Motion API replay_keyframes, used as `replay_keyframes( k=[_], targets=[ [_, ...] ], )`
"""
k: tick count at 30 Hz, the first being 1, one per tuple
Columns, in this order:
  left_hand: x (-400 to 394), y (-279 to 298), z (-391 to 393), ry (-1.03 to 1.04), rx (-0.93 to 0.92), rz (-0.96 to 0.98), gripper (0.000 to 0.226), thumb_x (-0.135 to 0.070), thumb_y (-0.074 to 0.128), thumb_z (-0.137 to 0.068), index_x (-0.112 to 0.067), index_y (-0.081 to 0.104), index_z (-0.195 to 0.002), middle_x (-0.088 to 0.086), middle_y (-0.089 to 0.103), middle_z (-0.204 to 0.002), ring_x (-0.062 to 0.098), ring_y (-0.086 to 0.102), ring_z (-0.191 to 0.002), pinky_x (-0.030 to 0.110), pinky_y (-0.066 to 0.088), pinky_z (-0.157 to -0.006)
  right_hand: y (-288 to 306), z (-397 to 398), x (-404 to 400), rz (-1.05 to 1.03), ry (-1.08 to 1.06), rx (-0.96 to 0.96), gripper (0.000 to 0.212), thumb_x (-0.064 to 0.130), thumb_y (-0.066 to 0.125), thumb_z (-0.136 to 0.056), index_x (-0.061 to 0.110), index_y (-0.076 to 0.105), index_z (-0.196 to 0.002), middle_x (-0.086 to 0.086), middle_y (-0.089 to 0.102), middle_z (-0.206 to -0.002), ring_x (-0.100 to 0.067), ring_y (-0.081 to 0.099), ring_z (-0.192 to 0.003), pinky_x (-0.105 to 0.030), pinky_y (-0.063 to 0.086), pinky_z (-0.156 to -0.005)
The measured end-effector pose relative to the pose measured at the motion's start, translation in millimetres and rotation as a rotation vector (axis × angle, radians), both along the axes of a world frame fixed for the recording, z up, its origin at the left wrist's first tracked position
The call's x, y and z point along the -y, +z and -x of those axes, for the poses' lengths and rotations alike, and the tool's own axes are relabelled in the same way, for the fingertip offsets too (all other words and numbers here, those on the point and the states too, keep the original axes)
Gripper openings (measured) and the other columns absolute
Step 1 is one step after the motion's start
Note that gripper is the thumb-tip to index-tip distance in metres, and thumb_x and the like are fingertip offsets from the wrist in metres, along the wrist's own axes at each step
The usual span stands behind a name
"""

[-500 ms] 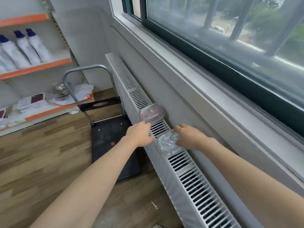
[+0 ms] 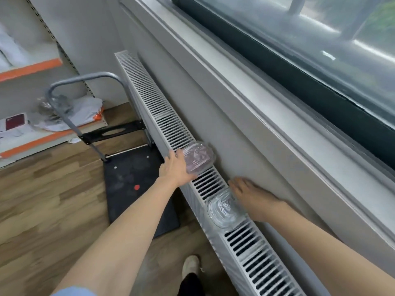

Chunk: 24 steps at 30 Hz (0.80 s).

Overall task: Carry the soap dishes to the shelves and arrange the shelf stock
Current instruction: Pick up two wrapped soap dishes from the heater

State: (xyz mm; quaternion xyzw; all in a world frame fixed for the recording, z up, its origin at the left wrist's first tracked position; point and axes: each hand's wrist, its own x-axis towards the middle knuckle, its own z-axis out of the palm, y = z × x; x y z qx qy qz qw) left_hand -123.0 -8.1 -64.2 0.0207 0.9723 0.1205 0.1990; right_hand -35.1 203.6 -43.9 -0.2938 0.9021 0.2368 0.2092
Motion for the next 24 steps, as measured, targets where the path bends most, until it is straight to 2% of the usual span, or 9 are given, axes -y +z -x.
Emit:
replay_keyframes(
  k=[2, 3, 6, 7, 9, 11, 16, 19, 24],
  targets=[
    [-2.1, -11.5, 7.8, 0.043, 0.052, -0.026, 0.116, -0.061, 0.07, -0.075, -0.003, 0.003, -0.149, 0.017, 0.018, -0.148, 0.035, 0.027, -0.136, 0.043, 0.036, -0.104, -14.9, 2.1, -4.1, 0.005, 0.052, 0.009, 0.065, 0.005, 0.04, -0.084, -0.02, 0.018, -0.14, -0.035, 0.022, -0.148, -0.044, 0.027, -0.136, -0.046, 0.023, -0.115],
    [-3.5, -16.1, 11.1, 0.059, 0.062, -0.033, 0.121, -0.064, 0.07, -0.072, -0.003, 0.0, -0.15, 0.018, 0.017, -0.149, 0.035, 0.026, -0.136, 0.043, 0.035, -0.106, -16.6, 2.5, -2.0, 0.027, -0.015, 0.05, 0.067, 0.005, 0.04, -0.09, -0.014, 0.006, -0.145, -0.032, 0.012, -0.152, -0.042, 0.018, -0.141, -0.045, 0.016, -0.117],
    [-5.2, -24.4, 19.3, 0.094, 0.072, -0.07, 0.127, -0.064, 0.072, -0.07, -0.004, -0.005, -0.15, 0.018, 0.013, -0.15, 0.036, 0.023, -0.136, 0.044, 0.033, -0.107, -24.8, 10.1, 1.2, 0.093, -0.177, 0.165, 0.086, 0.02, 0.076, -0.072, -0.013, 0.033, -0.139, -0.036, 0.038, -0.138, -0.046, 0.043, -0.127, -0.048, 0.044, -0.101],
    [-5.4, -25.6, 21.5, 0.095, 0.075, -0.084, 0.127, -0.061, 0.074, -0.07, -0.005, -0.007, -0.15, 0.017, 0.012, -0.151, 0.036, 0.023, -0.136, 0.044, 0.034, -0.106, -29.2, 12.5, 1.2, 0.127, -0.22, 0.175, 0.087, 0.024, 0.076, -0.073, -0.012, 0.033, -0.139, -0.035, 0.038, -0.139, -0.047, 0.044, -0.126, -0.05, 0.046, -0.098],
    [-4.8, -27.3, 24.1, 0.081, 0.076, -0.089, 0.129, -0.058, 0.076, -0.069, -0.007, -0.01, -0.151, 0.014, 0.012, -0.152, 0.035, 0.024, -0.134, 0.043, 0.035, -0.105, -35.9, 10.3, -0.7, 0.174, -0.166, 0.12, 0.077, 0.024, 0.05, -0.094, -0.006, 0.005, -0.148, -0.026, 0.011, -0.155, -0.043, 0.022, -0.138, -0.049, 0.033, -0.108],
    [-3.5, -29.8, 24.5, 0.041, 0.062, -0.028, 0.129, -0.06, 0.076, -0.067, -0.007, -0.006, -0.151, 0.012, 0.016, -0.152, 0.034, 0.024, -0.134, 0.043, 0.033, -0.105, -33.9, 9.3, -0.3, 0.189, -0.177, 0.14, 0.071, 0.02, 0.038, -0.098, 0.0, -0.007, -0.149, -0.014, 0.001, -0.158, -0.034, 0.015, -0.139, -0.044, 0.024, -0.113],
    [2.0, -29.6, 14.4, -0.04, -0.098, 0.151, 0.098, -0.066, 0.072, -0.064, -0.015, 0.032, -0.137, 0.004, 0.037, -0.14, 0.028, 0.029, -0.126, 0.038, 0.029, -0.1, -28.0, 11.5, 3.3, 0.161, -0.162, 0.15, 0.094, 0.027, 0.068, -0.08, 0.007, 0.007, -0.149, -0.007, 0.024, -0.147, -0.03, 0.023, -0.132, -0.038, 0.018, -0.112],
    [8.6, -32.4, 3.4, -0.043, -0.086, 0.07, 0.099, -0.058, 0.076, -0.066, -0.007, 0.03, -0.138, 0.009, 0.036, -0.14, 0.029, 0.028, -0.131, 0.04, 0.028, -0.109, -32.9, 6.6, 5.7, 0.191, -0.214, 0.154, 0.091, 0.039, 0.073, -0.071, 0.008, 0.023, -0.14, -0.008, 0.031, -0.139, -0.03, 0.027, -0.129, -0.038, 0.02, -0.112],
    [28.4, -26.8, -29.0, 0.042, -0.069, -0.044, 0.096, -0.053, 0.077, -0.069, 0.0, 0.031, -0.134, 0.014, 0.04, -0.131, 0.028, 0.042, -0.122, 0.037, 0.038, -0.102, -35.1, -9.0, 13.6, 0.329, -0.435, 0.238, 0.095, 0.046, 0.076, -0.064, 0.007, 0.028, -0.135, -0.01, 0.039, -0.134, -0.028, 0.036, -0.123, -0.034, 0.033, -0.106]
  ],
)
